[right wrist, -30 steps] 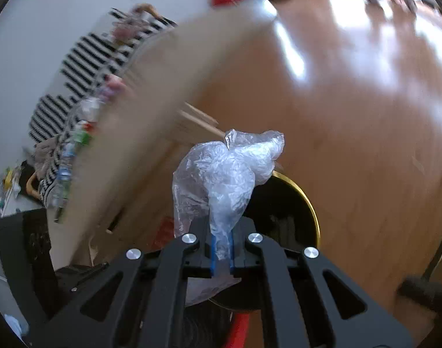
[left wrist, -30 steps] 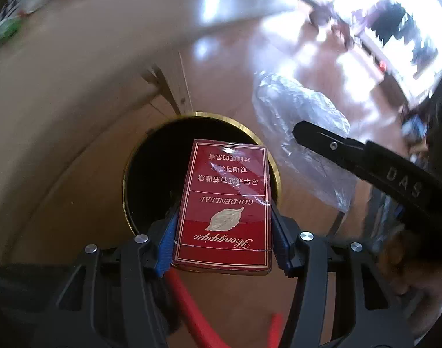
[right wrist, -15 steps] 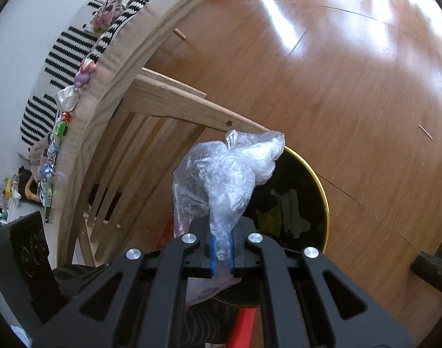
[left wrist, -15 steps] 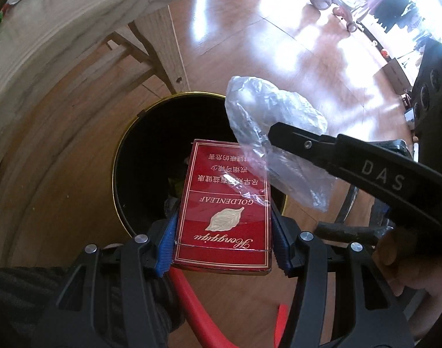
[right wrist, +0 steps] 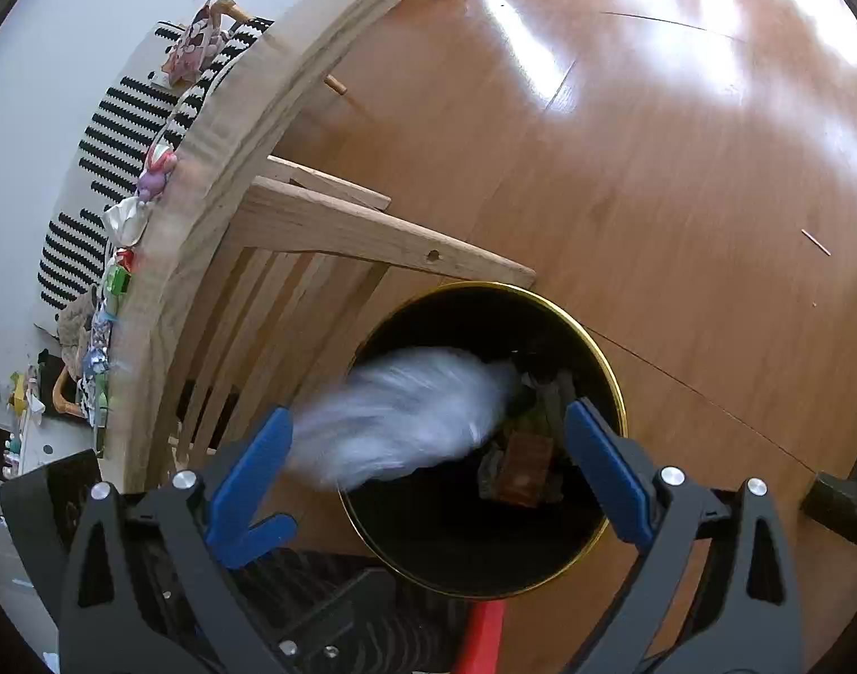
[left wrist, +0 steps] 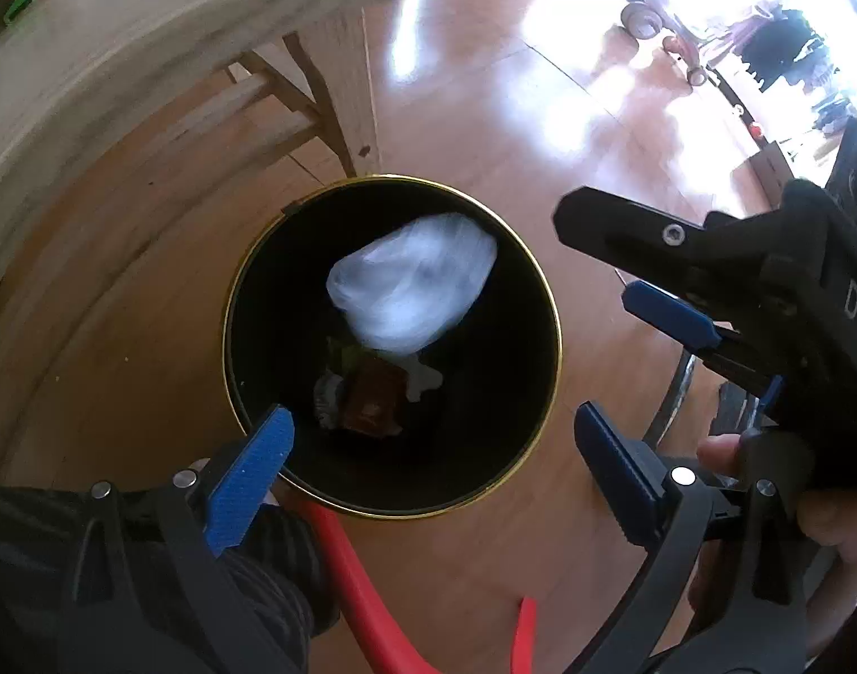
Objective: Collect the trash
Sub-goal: 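Carry both items to the black bin and open both grippers over it, then move the left gripper toward the crumpled blue foil wrapper on the table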
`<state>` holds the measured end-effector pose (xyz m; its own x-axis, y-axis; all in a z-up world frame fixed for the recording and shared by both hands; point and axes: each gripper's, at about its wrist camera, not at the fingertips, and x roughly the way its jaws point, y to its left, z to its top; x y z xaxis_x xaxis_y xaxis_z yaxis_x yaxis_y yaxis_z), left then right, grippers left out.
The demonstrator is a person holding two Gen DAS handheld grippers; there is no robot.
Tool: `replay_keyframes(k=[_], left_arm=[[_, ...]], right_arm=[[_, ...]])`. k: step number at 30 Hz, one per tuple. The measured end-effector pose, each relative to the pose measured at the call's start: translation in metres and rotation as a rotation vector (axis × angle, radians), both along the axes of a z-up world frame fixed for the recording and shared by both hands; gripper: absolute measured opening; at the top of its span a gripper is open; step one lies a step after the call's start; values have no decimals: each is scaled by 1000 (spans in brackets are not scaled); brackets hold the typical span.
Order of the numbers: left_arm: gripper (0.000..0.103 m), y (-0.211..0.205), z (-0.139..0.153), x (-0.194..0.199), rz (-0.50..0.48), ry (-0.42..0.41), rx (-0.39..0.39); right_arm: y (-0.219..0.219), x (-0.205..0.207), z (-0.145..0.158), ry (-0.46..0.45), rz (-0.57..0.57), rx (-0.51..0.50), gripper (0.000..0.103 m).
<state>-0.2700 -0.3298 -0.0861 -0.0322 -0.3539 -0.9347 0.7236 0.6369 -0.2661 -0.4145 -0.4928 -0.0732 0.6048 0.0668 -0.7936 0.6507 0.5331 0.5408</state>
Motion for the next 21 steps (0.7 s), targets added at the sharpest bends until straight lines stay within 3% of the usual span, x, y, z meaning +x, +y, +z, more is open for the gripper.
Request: replay_keyframes(k=[7, 13, 16, 21], left_arm=[[97, 2, 7, -1, 7, -24, -25], [97, 26, 67, -12, 7, -95, -231], [97, 51, 111, -3, 6, -253, -299], [97, 122, 158, 69, 226, -407, -290]], right_arm=[[-3, -1, 2, 16, -28, 0, 96], [0, -4, 27, -27, -60, -102, 96], [2, 3, 46, -53, -76, -172, 96], [17, 29, 72, -101, -38, -240, 96]])
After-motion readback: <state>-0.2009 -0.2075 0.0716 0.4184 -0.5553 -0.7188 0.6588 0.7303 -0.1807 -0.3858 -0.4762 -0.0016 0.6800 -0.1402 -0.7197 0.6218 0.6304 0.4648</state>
